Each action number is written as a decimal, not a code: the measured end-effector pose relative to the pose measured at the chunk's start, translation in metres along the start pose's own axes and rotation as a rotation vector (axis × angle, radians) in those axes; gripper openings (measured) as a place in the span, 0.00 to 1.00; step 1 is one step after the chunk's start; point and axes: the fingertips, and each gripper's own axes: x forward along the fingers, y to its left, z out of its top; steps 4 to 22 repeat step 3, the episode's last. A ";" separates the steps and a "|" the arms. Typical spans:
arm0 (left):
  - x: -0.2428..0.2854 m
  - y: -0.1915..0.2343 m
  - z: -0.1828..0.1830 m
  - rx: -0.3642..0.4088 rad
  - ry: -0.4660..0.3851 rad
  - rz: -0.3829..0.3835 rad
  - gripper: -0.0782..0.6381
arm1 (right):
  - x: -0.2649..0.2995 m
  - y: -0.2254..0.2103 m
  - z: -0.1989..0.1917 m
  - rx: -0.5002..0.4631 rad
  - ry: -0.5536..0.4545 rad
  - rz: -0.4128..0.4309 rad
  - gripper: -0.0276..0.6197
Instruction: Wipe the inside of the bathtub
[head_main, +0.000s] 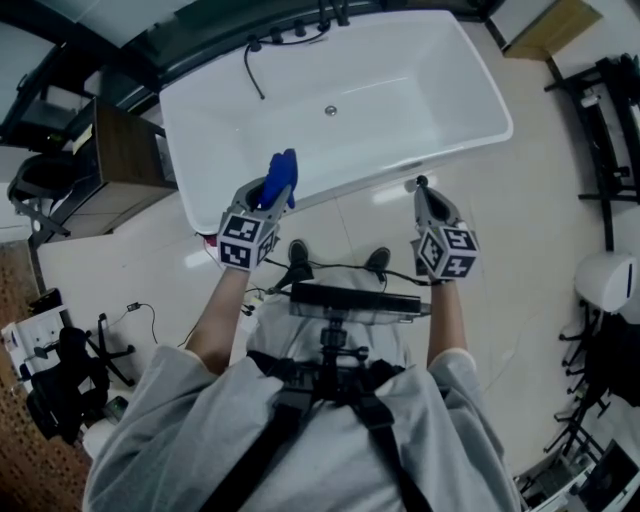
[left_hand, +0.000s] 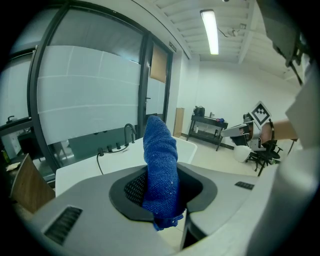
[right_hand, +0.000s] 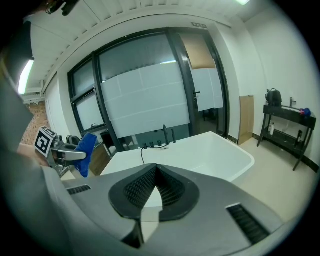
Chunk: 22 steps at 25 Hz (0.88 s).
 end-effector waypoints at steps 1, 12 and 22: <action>0.000 -0.001 0.000 0.000 0.002 0.000 0.28 | 0.000 0.000 -0.001 -0.001 0.003 0.002 0.05; -0.001 -0.002 -0.001 -0.001 0.005 0.001 0.28 | 0.000 -0.001 -0.002 -0.002 0.007 0.007 0.05; -0.001 -0.002 -0.001 -0.001 0.005 0.001 0.28 | 0.000 -0.001 -0.002 -0.002 0.007 0.007 0.05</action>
